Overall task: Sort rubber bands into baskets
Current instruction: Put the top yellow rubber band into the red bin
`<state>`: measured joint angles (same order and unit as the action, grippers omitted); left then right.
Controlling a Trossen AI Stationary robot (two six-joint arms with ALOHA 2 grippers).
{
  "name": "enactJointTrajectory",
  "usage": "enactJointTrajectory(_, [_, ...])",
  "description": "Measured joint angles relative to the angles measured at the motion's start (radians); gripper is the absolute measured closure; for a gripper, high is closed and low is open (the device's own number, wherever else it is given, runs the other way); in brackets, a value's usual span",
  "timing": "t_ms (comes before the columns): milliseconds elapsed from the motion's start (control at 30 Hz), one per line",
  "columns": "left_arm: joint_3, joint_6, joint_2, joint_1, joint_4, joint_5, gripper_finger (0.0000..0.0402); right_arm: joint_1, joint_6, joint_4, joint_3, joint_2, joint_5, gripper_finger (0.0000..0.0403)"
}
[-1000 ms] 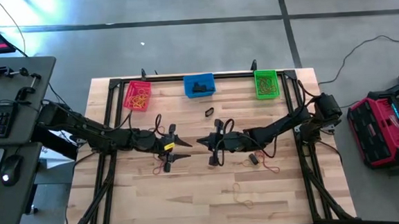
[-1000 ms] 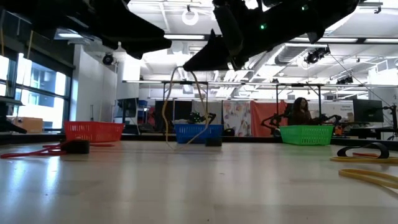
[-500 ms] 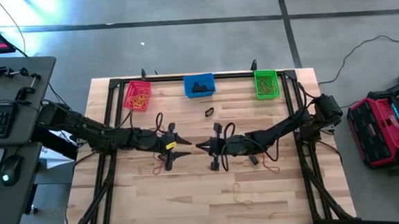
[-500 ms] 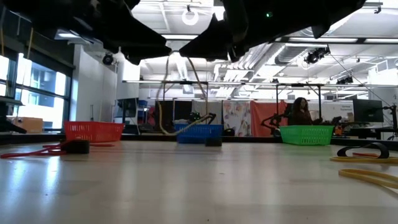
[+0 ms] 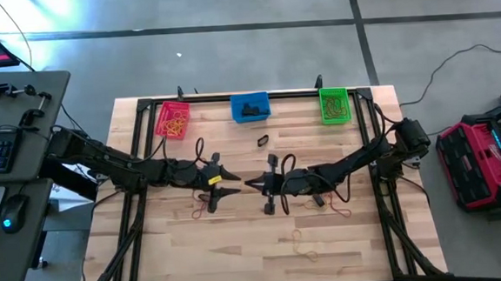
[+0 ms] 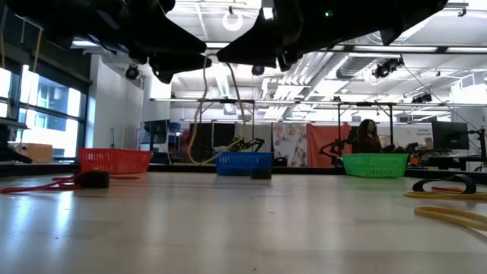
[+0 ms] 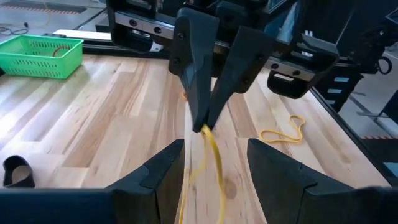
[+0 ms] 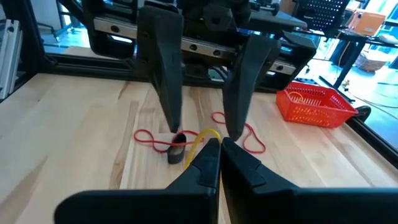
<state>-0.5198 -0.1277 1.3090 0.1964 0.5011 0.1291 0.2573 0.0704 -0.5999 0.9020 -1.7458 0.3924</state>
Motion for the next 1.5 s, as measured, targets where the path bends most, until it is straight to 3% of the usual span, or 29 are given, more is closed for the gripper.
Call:
enactJointTrajectory(467, [-0.046,-0.012,0.035,-0.021,-0.025,-0.065,0.0298,0.003,-0.001,-0.01,0.0,0.0,-0.019,0.0403])
enactJointTrajectory(733, [-0.118,-0.002,0.092,-0.021,-0.13,-0.068,0.0299,0.017,0.009,-0.017,0.0,0.0,-0.011,0.0403])
enactJointTrajectory(967, [-0.118,-0.002,0.045,-0.02,-0.183,-0.067,0.0321,0.02,0.017,-0.01,0.0,0.0,0.023,0.0403])
enactJointTrajectory(1133, [-0.118,-0.001,0.009,-0.022,-0.215,-0.065,0.0362,0.02,0.002,-0.011,0.0,0.0,0.029,0.0401])
enactJointTrajectory(1233, [-0.118,0.008,0.005,-0.037,-0.224,-0.064,0.0393,0.02,-0.01,-0.01,0.0,0.0,0.053,0.0385])
enactJointTrajectory(1500, [-0.117,0.029,-0.004,-0.087,-0.244,-0.067,0.04,0.02,-0.044,-0.01,0.0,0.0,0.068,0.0304])
